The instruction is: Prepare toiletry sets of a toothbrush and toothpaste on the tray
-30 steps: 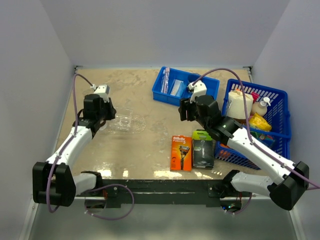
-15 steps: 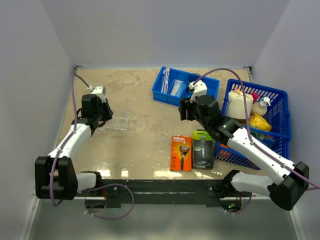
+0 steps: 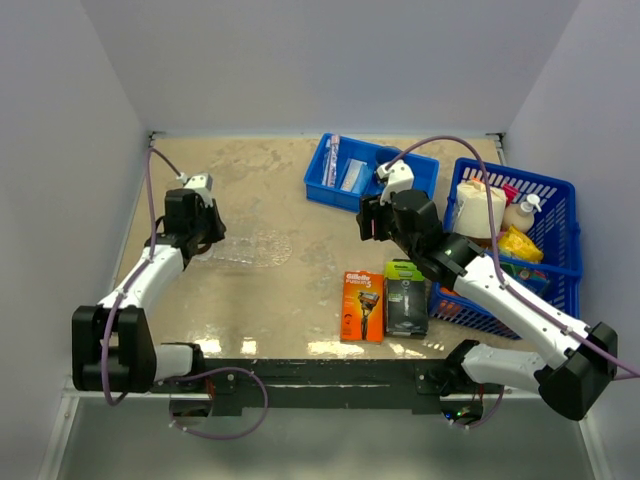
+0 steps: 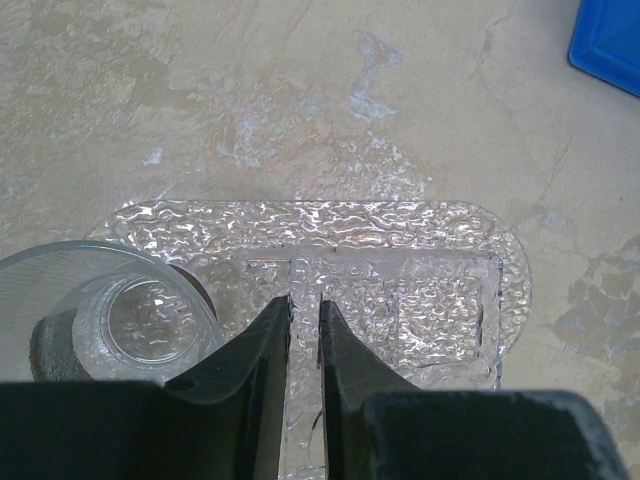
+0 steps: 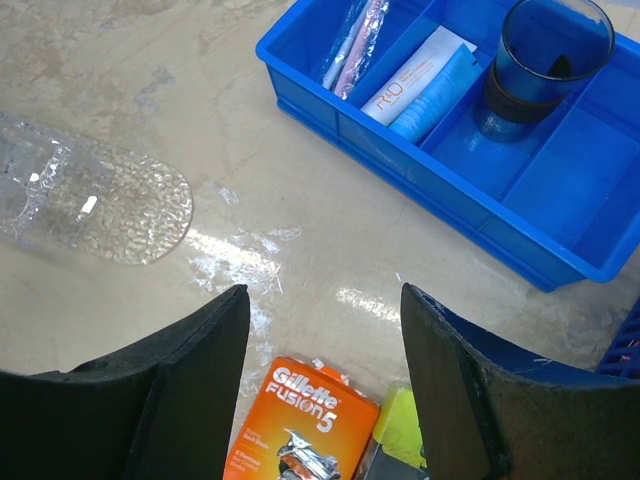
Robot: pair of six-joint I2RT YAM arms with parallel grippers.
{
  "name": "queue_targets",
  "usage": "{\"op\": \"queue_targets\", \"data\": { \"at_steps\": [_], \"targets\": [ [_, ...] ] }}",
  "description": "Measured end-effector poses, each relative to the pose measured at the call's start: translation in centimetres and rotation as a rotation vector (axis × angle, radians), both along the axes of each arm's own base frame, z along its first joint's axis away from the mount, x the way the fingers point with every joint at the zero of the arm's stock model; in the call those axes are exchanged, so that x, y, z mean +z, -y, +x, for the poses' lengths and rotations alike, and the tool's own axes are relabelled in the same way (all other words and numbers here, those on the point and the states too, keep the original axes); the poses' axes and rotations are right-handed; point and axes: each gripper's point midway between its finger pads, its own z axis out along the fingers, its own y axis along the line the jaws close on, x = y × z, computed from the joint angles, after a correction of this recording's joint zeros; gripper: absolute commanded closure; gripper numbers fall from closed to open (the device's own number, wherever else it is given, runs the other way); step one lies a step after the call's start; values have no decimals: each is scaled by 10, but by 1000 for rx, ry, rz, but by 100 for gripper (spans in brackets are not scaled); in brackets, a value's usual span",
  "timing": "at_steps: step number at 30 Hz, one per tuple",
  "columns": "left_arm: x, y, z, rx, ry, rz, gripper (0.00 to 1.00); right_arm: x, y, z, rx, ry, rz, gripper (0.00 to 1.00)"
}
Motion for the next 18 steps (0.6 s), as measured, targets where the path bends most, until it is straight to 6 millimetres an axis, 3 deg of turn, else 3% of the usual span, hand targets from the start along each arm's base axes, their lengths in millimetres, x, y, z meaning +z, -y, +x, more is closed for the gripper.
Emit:
{"op": "queue_targets", "data": {
  "at_steps": [12, 18],
  "targets": [
    [-6, -2, 0, 7, -19, 13, 100, -1, -1, 1, 1, 0, 0, 34],
    [-7, -6, 1, 22, -20, 27, 91, 0, -1, 1, 1, 1, 2, 32]
  ]
}}
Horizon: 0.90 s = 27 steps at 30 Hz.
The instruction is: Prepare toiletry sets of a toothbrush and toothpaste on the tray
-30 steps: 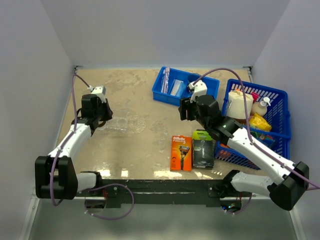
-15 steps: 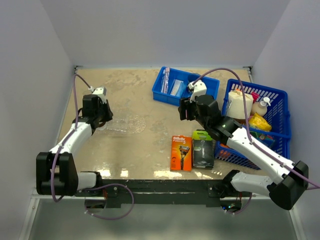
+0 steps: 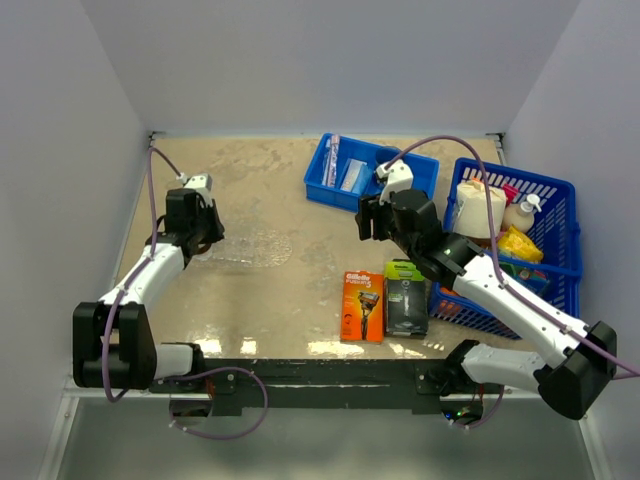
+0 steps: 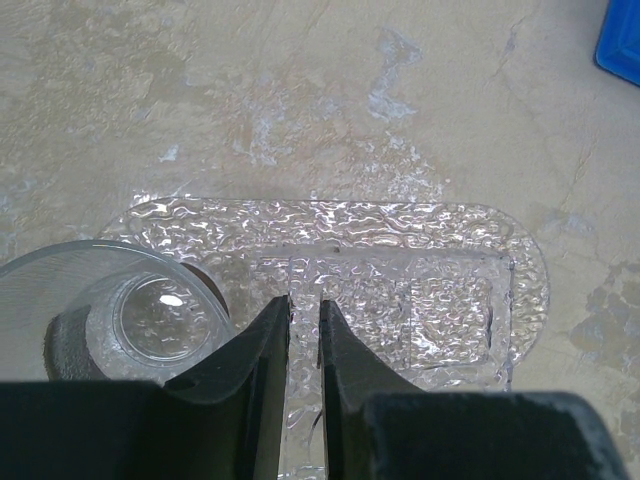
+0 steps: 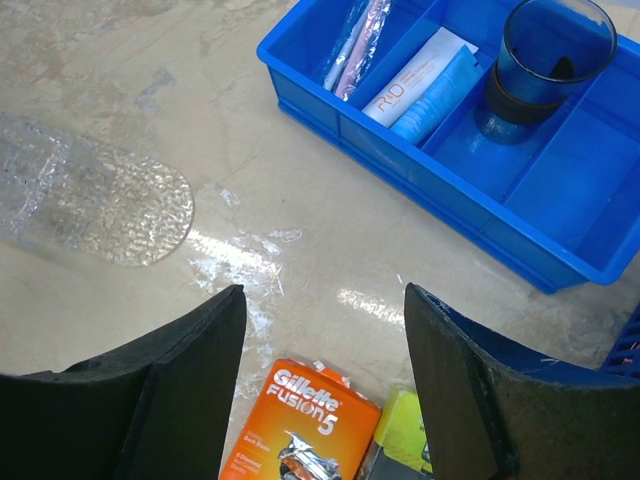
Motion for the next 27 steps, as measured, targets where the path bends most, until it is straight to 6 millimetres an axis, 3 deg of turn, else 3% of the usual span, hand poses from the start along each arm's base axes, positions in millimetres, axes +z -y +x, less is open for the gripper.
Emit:
{"op": "queue_targets", "data": {
  "at_steps": [17, 27],
  "targets": [
    [-1, -5, 0, 7, -6, 26, 69, -10, -1, 1, 0, -18, -15, 31],
    [-1, -4, 0, 3, -9, 30, 67, -11, -1, 1, 0, -20, -12, 31]
  ]
}}
